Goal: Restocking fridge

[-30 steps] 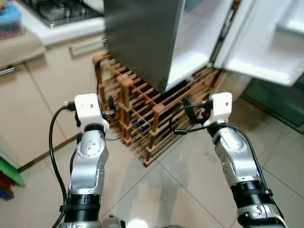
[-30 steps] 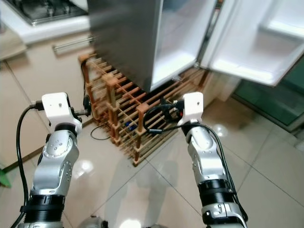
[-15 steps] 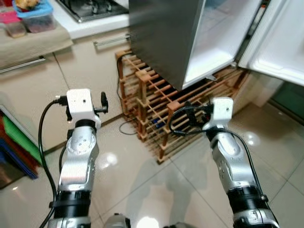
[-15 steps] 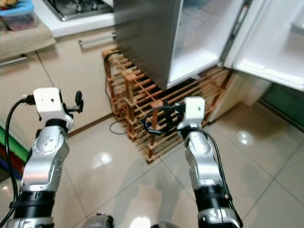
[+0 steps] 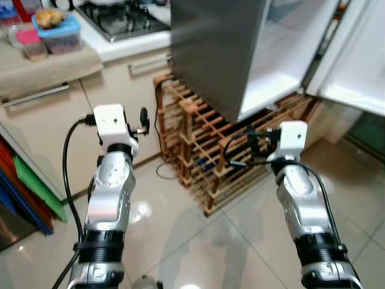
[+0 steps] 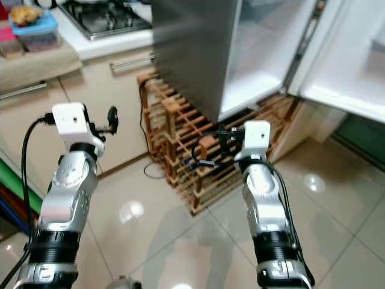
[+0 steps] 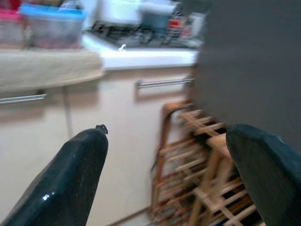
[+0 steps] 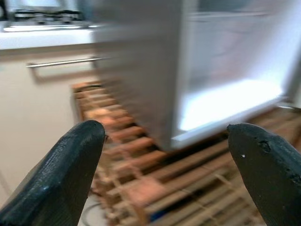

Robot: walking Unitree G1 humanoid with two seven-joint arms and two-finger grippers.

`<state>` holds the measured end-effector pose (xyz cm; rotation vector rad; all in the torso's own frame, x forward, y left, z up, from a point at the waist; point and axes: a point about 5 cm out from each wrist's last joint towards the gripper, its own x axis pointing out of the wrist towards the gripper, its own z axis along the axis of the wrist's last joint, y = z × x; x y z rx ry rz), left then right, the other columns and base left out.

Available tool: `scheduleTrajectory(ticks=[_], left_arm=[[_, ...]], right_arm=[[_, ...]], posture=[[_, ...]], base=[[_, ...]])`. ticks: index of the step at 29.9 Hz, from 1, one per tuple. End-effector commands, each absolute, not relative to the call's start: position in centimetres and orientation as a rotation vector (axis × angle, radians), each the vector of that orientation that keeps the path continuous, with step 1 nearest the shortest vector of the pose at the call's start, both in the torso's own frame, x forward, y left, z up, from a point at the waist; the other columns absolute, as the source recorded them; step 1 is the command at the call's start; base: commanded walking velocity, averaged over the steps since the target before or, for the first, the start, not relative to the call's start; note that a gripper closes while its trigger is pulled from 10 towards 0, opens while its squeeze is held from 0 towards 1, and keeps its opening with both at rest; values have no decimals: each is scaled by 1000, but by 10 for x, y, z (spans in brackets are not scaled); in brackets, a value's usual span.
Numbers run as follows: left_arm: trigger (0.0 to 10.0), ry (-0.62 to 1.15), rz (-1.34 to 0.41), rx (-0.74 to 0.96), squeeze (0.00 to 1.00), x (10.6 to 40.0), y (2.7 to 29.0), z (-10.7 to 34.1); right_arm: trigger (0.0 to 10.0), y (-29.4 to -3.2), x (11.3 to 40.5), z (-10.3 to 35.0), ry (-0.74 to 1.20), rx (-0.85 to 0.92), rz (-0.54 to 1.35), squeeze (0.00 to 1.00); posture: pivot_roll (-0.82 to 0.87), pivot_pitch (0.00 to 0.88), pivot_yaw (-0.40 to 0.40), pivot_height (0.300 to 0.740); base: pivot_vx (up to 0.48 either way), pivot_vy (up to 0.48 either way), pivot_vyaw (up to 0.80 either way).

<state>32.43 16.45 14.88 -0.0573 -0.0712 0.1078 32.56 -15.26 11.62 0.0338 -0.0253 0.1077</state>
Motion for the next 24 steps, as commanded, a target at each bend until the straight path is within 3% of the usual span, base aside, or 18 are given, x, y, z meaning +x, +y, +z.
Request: scheduleTrajectory(ticks=[1, 11, 24], left_arm=[[10000, -75, 91, -59, 0, 325, 166, 149], [10000, -82, 80, -59, 0, 326, 162, 150], [10000, -103, 82, 24, 0, 320, 162, 153]], right_arm=[[10000, -150, 327, 124, -60, 29, 133, 0], [10000, -150, 325, 123, -55, 26, 143, 0], [10000, -141, 333, 129, -57, 53, 188, 0]], posture=[[-82, 3, -1, 740], [-76, 35, -8, 740], [-51, 58, -38, 740]], base=[[382, 292, 475], [375, 251, 472], [0, 0, 457]])
